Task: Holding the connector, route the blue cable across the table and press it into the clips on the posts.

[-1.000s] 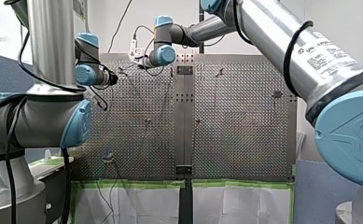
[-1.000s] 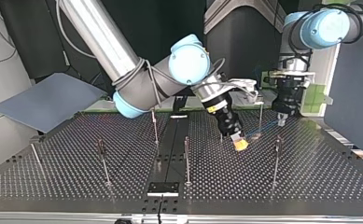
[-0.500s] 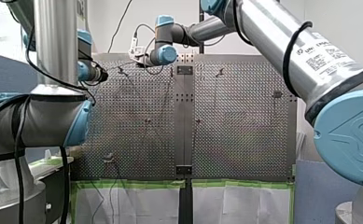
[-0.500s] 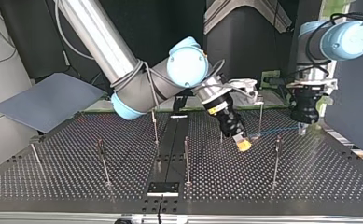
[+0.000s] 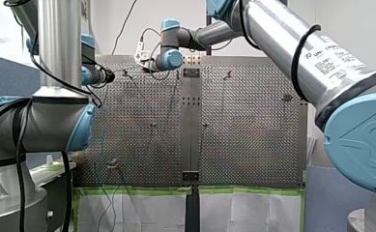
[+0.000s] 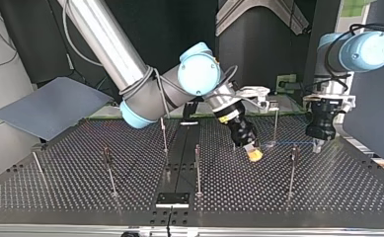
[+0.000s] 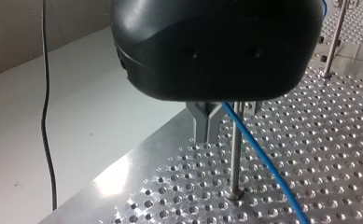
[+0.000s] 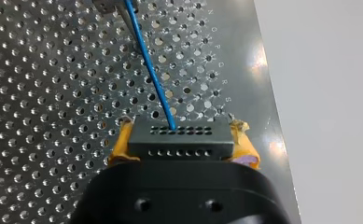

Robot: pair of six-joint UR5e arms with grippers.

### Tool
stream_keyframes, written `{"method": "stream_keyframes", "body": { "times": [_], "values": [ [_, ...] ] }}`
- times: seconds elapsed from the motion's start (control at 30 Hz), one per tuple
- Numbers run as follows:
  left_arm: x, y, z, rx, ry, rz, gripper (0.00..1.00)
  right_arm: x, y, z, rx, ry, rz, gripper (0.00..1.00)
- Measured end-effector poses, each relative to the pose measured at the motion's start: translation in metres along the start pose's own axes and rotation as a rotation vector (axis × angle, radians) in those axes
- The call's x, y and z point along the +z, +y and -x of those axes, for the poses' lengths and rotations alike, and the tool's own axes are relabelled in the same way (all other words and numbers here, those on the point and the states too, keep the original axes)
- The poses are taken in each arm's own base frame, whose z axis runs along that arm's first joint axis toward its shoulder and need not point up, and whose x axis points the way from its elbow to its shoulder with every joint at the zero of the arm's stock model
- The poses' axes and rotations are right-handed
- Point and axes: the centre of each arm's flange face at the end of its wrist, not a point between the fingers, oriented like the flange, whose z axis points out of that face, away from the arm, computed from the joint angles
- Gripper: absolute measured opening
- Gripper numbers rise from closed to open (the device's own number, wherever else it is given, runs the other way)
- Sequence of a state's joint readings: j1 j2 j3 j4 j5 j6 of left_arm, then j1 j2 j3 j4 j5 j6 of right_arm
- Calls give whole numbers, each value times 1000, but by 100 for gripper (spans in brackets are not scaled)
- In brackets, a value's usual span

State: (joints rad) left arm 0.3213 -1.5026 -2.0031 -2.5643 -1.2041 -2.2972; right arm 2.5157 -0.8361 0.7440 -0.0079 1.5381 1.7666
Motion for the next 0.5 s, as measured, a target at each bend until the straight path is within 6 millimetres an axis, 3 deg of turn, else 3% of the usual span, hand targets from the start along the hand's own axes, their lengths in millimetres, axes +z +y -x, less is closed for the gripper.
{"method": "stream_keyframes", "body": {
  "times": [0.5],
  "values": [
    [16, 2, -3, -9, 14, -56, 0, 4, 11, 1, 17, 2, 14, 0]
  ]
}}
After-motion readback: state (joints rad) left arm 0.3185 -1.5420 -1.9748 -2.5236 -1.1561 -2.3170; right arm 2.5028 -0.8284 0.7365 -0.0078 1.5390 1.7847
